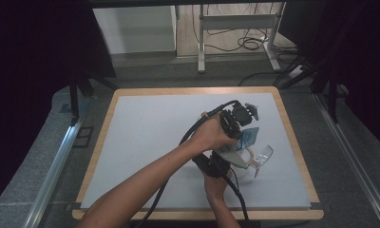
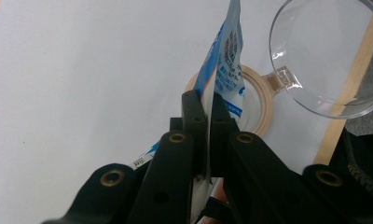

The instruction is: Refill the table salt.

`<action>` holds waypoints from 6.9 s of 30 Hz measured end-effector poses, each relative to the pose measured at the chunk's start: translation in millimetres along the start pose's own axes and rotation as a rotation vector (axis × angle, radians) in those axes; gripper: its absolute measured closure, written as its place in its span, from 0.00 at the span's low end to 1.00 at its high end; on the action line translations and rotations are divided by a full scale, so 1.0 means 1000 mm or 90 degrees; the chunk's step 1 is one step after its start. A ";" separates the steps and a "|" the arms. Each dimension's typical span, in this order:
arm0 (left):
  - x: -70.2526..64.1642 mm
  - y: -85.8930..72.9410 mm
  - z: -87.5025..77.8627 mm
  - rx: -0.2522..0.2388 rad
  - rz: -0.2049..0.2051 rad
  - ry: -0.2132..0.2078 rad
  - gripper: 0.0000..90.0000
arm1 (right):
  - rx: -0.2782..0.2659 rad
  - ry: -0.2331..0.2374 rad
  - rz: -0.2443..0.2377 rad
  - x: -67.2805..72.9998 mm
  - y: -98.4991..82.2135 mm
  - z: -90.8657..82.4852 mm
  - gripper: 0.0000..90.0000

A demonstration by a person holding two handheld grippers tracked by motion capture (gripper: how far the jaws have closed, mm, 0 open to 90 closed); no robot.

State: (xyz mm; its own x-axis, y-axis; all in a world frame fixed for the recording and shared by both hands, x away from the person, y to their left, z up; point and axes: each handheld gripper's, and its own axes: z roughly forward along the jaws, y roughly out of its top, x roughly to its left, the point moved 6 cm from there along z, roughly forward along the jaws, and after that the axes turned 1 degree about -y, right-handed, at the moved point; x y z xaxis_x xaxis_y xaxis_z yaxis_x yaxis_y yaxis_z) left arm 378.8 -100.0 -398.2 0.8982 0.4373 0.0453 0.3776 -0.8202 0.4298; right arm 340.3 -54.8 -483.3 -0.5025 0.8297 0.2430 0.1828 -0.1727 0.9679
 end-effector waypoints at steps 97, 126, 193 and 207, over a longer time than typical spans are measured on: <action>-0.003 0.006 0.009 0.021 0.015 -0.013 1.00 | -0.010 -0.002 -0.021 -0.005 0.006 -0.004 0.52; -0.002 0.006 0.007 0.023 0.015 -0.009 1.00 | -0.011 0.004 -0.027 -0.005 0.001 -0.001 0.52; -0.002 0.005 0.012 0.032 0.016 -0.006 1.00 | -0.009 0.009 -0.022 -0.006 -0.002 -0.002 0.53; -0.001 0.005 0.008 0.026 0.014 -0.006 1.00 | -0.020 0.009 -0.027 -0.004 0.004 -0.001 0.53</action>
State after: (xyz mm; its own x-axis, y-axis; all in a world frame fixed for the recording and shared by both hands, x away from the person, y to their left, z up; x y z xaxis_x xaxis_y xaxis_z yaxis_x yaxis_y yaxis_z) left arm 381.5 -107.6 -402.7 0.9086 0.4153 0.0455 0.3661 -0.8439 0.3922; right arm 342.1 -59.6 -480.4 -0.5208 0.8292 0.2028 0.1347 -0.1547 0.9787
